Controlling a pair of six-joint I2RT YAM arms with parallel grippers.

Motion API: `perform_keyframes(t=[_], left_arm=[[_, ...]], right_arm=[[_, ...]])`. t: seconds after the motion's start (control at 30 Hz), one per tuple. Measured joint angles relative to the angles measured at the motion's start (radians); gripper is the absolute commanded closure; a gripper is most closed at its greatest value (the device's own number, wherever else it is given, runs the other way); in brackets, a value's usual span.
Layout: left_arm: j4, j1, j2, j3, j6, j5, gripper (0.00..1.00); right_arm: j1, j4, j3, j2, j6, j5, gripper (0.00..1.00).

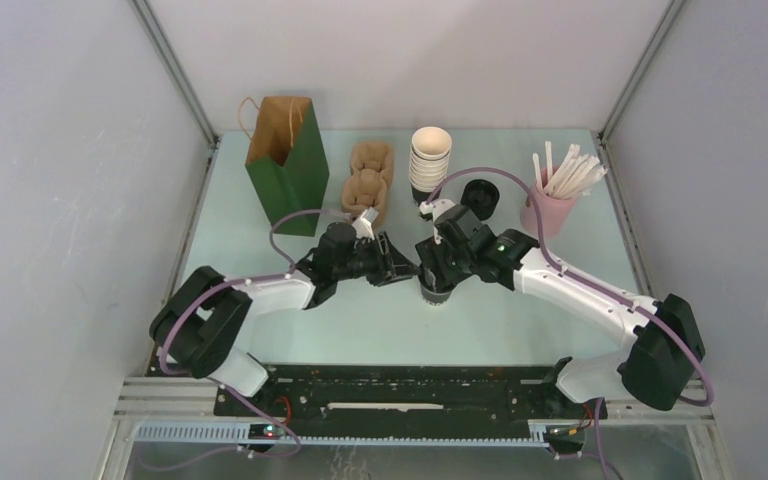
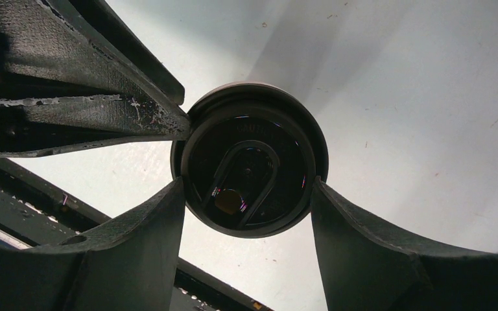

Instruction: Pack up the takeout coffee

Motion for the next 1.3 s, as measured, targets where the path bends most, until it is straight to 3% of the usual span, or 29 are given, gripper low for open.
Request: perform_keyframes(t=[0.23, 0.8, 1.07, 1.3], left_arm=[[0.061, 0.003, 0.038, 0.001, -0.03, 0.019, 0.66], [-0.091, -0.036, 0.058, 0.109, 0.045, -0.065, 0.71], [-0.156, -0.061, 0.055, 0.148, 0.089, -0.128, 0.7], [-0.161, -0.071, 0.057, 0.154, 0.116, -0.164, 0.7]], right_arm=[[-0.002, 0.001, -0.002, 0.0, 0.0, 0.002, 0.27], [-0.065, 0.0, 0.003, 0.022, 0.012, -0.042, 0.25], [-0.103, -0.02, 0.014, 0.028, 0.016, -0.122, 0.09], [-0.121, -0.069, 0.018, -0.053, 0.042, -0.218, 0.05]])
